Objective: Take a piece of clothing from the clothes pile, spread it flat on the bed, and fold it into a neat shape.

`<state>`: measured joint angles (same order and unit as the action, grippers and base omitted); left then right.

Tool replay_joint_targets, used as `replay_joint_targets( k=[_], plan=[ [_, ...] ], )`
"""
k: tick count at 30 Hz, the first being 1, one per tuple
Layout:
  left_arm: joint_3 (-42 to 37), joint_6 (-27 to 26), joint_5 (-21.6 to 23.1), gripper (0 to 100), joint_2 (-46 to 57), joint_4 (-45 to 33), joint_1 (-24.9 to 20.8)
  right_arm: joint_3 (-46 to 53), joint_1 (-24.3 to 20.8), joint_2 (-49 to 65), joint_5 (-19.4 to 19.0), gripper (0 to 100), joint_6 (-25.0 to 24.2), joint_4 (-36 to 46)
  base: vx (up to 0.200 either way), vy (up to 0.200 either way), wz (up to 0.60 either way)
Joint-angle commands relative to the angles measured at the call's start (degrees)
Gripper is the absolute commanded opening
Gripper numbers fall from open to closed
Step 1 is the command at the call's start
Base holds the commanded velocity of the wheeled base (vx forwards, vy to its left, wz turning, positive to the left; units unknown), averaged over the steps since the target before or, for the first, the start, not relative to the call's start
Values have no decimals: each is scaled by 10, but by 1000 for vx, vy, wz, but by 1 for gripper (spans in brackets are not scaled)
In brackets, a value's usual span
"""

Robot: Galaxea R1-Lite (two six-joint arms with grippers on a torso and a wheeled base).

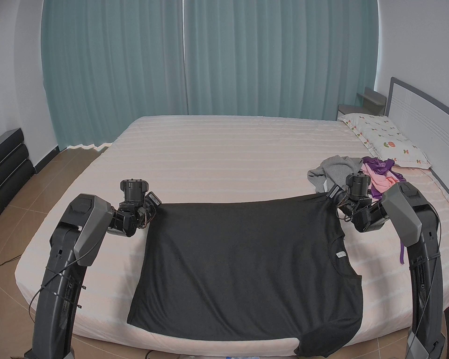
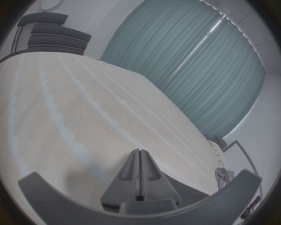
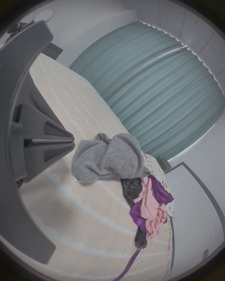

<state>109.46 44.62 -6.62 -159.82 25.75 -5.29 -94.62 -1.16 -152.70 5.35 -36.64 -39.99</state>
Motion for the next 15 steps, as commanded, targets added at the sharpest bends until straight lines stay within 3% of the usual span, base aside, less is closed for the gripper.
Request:
replay_joint_targets(
  k=[1, 4, 5, 6, 7, 15],
  plan=[
    [4, 1, 0, 0, -21, 1, -2, 0, -4, -26, 0, 0, 1, -3, 0, 0, 0],
    [8, 0, 0, 0, -24, -2, -3, 0, -5, -38, 4, 0, 4, -6, 0, 0, 0],
    [8, 0, 0, 0, -24, -5, -5, 1, -5, -40, 6, 100, 4, -6, 0, 0, 0],
    [8, 0, 0, 0, -25, -12, -7, 1, -5, -42, 8, 100, 4, -6, 0, 0, 0],
    [9, 0, 0, 100, -26, -16, -8, 2, -5, -42, 7, 100, 4, -6, 0, 0, 0],
    [3, 5, -6, 100, -16, -19, -6, 44, 4, 12, 5, 100, 2, -5, 0, 0, 0]
  ],
)
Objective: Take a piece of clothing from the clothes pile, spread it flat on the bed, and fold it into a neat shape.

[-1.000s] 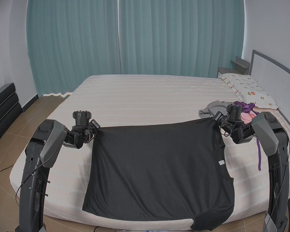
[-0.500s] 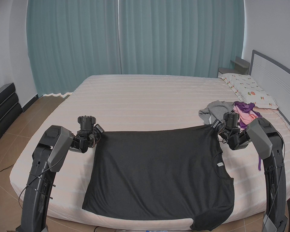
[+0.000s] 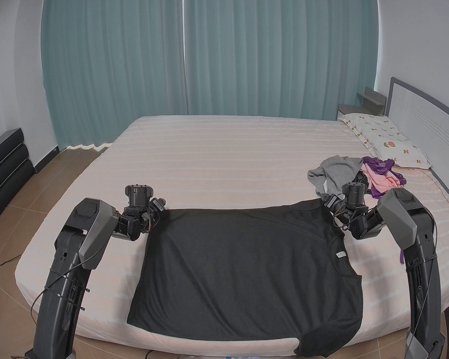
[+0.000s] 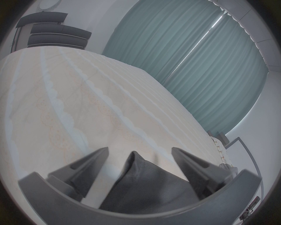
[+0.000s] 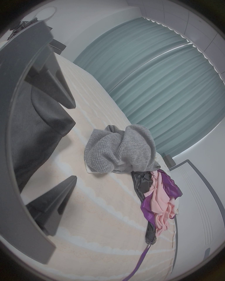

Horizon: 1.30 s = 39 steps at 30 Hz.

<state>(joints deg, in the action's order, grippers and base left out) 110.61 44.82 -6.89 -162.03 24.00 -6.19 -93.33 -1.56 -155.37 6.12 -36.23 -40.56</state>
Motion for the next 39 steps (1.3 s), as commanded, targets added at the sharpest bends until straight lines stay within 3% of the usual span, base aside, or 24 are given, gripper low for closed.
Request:
replay_joint_targets(
  k=[1, 5, 12, 19, 22, 25, 30, 34, 39],
  plan=[
    [-14, 4, -4, 100, 12, -2, 6, 54, 13, 60, -8, 100, -5, 0, 0, 0, 0],
    [-54, 17, -4, 100, 60, -1, 16, 147, 26, 140, -37, 100, -8, -1, 0, 0, 0],
    [-247, 31, 16, 100, 235, 4, 33, 419, 44, 340, -139, 100, -18, -21, 0, 0, 0],
    [-471, 64, 79, 100, 382, 22, 29, 634, 44, 438, -151, 100, -17, -66, 0, 0, 0],
    [-567, 74, 105, 100, 436, 45, 18, 714, 44, 451, -151, 100, -23, -151, 0, 0, 0],
    [-637, 75, 103, 100, 472, 62, -2, 792, 41, 452, -146, 100, -30, -234, 0, 0, 0],
    [-717, 105, 108, 100, 530, 72, -26, 891, 40, 450, -152, 100, -33, -332, 0, 0, 0],
    [-752, 152, 110, 100, 530, 73, -50, 921, 40, 417, -159, 100, -57, -361, -100, 0, 0],
    [-798, 156, 126, 100, 522, 112, -71, 933, 47, 414, -171, 100, -82, -396, -200, 0, 0]
  ],
)
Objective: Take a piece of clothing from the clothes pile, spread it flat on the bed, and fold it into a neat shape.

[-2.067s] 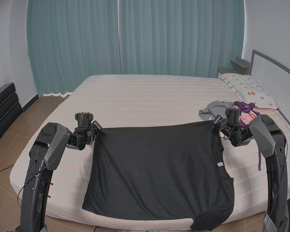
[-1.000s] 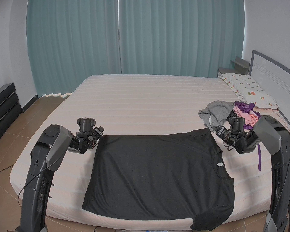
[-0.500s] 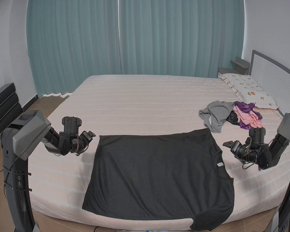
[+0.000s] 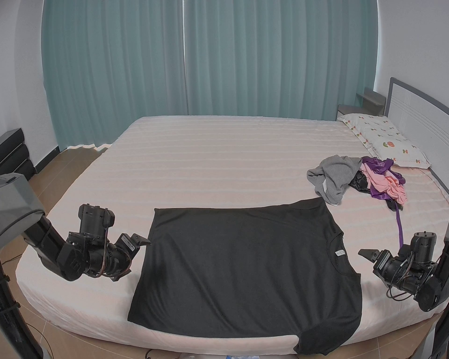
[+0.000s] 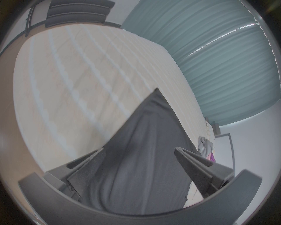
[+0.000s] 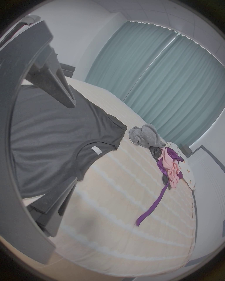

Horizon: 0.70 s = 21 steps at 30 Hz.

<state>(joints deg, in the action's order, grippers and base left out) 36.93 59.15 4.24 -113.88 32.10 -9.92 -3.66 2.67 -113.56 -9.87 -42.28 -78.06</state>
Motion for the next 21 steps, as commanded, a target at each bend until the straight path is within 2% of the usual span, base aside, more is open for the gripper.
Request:
replay_joint_targets(
  k=[1, 5, 14, 21],
  plan=[
    [-70, 14, 16, 100, 40, 44, -37, 37, 6, -6, -11, 100, -26, -21, -200, 0, 0],
    [-89, 13, 20, 100, 32, 73, -38, 37, 8, -6, -10, 100, -33, -21, -200, 0, 0],
    [-105, 18, 18, 100, 6, 92, -48, 35, 10, -6, -9, 100, -31, -36, 0, 0, 0],
    [-106, 38, 16, 100, 9, 92, -74, 29, -25, -5, -9, 100, -12, -46, 0, -200, 0]
  ],
)
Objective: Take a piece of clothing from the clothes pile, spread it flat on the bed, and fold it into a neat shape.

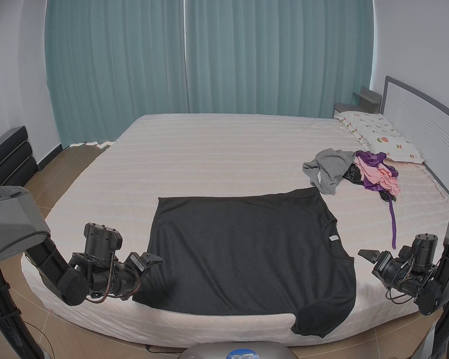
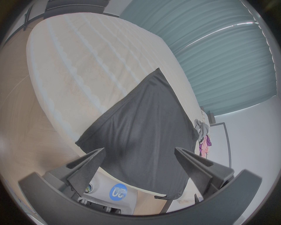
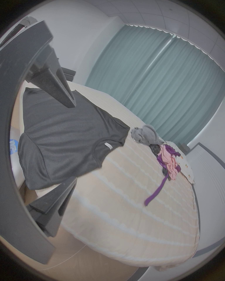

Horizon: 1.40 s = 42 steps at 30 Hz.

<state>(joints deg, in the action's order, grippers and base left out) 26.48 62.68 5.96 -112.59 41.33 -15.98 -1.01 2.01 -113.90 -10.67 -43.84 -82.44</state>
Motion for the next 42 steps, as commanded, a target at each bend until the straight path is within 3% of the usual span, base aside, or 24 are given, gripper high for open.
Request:
replay_joint_targets(
  k=[1, 11, 14, 24, 36, 37, 42],
  plan=[
    [-3, 2, -3, 100, -3, 0, -15, 0, -25, 1, -3, 100, 2, -3, 0, -200, 0],
    [-24, -20, -24, 100, -1, 1, 11, 10, -19, -49, -11, 100, -15, -3, 0, -80, 0],
    [-36, -99, -32, 100, -12, -3, 34, 10, -27, -50, -15, 100, -21, -2, 0, 0, 0],
    [-56, -185, -72, 100, -34, -4, 75, 10, -22, -43, -14, 100, -35, -2, 0, 0, 0],
    [-68, -188, -89, 100, -78, 1, 77, 10, -23, -43, -12, 100, -35, -2, 0, 0, 0],
    [-68, -188, -89, 0, -79, 1, 78, 10, -23, -43, -12, 100, -35, -2, 0, 0, 0],
    [-71, -190, -90, 0, -86, 9, 84, 10, -22, -42, -12, 100, -35, -2, 0, 0, 0]
  ],
)
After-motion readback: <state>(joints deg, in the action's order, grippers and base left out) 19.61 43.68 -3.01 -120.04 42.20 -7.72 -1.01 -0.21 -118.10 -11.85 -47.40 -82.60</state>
